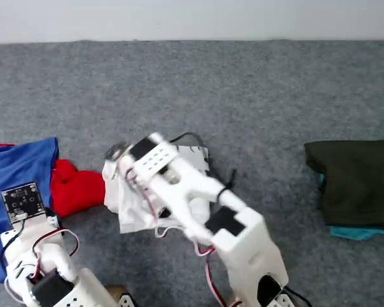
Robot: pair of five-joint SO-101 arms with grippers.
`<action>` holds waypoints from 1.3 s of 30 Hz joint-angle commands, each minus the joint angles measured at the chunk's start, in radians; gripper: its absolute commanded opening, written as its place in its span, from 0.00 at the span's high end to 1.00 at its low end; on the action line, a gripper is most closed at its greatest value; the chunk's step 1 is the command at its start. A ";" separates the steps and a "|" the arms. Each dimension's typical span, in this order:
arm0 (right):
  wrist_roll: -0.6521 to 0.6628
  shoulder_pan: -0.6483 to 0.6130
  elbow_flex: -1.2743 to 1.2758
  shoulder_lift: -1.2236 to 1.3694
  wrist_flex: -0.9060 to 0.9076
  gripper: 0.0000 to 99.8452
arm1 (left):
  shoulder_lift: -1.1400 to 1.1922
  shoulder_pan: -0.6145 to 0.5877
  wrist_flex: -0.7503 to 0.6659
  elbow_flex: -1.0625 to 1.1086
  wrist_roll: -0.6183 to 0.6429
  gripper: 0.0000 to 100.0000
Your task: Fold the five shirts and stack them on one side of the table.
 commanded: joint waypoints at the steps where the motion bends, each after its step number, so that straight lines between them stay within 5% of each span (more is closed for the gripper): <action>1: -0.012 -0.082 -0.219 0.031 0.021 0.99 | -0.011 -0.009 -0.008 -0.008 -0.006 0.81; 11: -0.009 -0.051 -0.687 0.140 0.252 0.99 | -0.011 -0.008 -0.008 -0.008 -0.006 0.81; 28: 0.114 -0.042 -0.845 0.384 -0.036 0.99 | -0.011 -0.005 -0.008 -0.007 -0.006 0.81; 39: 0.109 -0.021 -1.234 0.390 0.243 0.99 | -0.011 -0.005 -0.008 -0.007 -0.006 0.81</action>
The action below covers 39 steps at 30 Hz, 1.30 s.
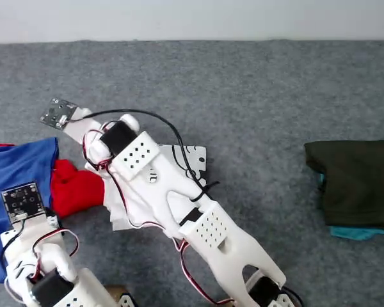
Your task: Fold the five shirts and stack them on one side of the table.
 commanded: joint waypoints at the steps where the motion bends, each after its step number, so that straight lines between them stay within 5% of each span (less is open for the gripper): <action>1: 0.006 0.018 -0.095 -0.024 0.116 0.99 | -0.011 -0.005 -0.008 -0.007 -0.006 0.81; 6: -0.083 0.085 0.021 -0.124 0.113 0.99 | -0.011 -0.005 -0.008 -0.007 -0.009 0.81; 18: -0.345 0.234 0.936 -0.768 0.110 0.99 | -0.011 -0.005 -0.009 -0.007 -0.011 0.81; 26: -0.534 0.208 1.300 -0.990 0.004 0.98 | -0.011 -0.005 -0.009 -0.007 -0.011 0.81; 33: -0.787 0.157 1.405 -0.886 -0.189 0.62 | -0.011 -0.005 -0.009 -0.007 -0.011 0.81; 39: -0.890 0.157 1.386 -0.696 -0.259 0.61 | -0.011 -0.005 -0.009 -0.007 -0.011 0.81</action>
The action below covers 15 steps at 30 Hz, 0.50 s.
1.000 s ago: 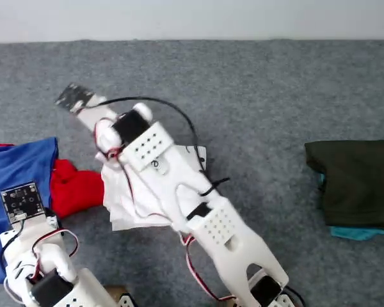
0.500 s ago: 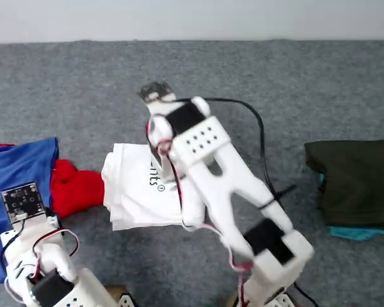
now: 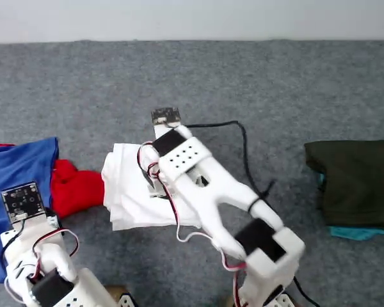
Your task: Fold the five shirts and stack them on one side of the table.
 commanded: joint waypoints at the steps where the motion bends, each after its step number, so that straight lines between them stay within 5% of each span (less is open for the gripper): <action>1: -0.066 -0.004 -0.037 0.079 -0.022 0.61 | -0.011 -0.005 -0.009 -0.007 -0.011 0.81; 10: -0.126 -0.002 -0.146 0.349 -0.042 0.63 | -0.011 -0.006 -0.009 -0.007 -0.011 0.81; 15: -0.120 -0.001 -0.233 0.427 0.013 0.88 | -0.011 -0.009 -0.009 -0.007 -0.011 0.81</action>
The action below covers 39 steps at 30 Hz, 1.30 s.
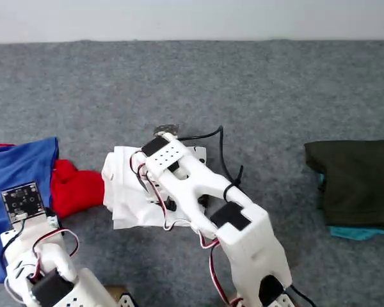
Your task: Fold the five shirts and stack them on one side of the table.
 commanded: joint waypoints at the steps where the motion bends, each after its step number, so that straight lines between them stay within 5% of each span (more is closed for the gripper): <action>1: -0.008 0.005 -0.068 0.067 0.025 0.94 | -0.011 -0.009 -0.009 -0.007 -0.011 0.81; 8: 0.012 0.096 -0.132 0.059 0.122 0.99 | -0.011 -0.009 -0.009 -0.007 -0.011 0.81; 14: 0.219 0.255 -0.129 0.015 0.229 0.99 | -0.011 -0.009 -0.009 -0.007 -0.011 0.81; 23: 0.961 0.644 -0.132 -0.116 0.058 0.99 | -0.011 -0.006 -0.009 -0.007 -0.012 0.81; 28: 1.402 0.753 -0.132 -0.136 -0.065 0.99 | -0.011 -0.006 -0.009 -0.007 -0.012 0.81; 34: 1.425 0.696 -0.132 -0.140 -0.059 0.98 | -0.011 -0.006 -0.009 -0.007 -0.012 0.81; 39: 1.363 0.641 -0.158 -0.211 0.082 0.77 | -0.011 -0.006 -0.009 -0.007 -0.012 0.81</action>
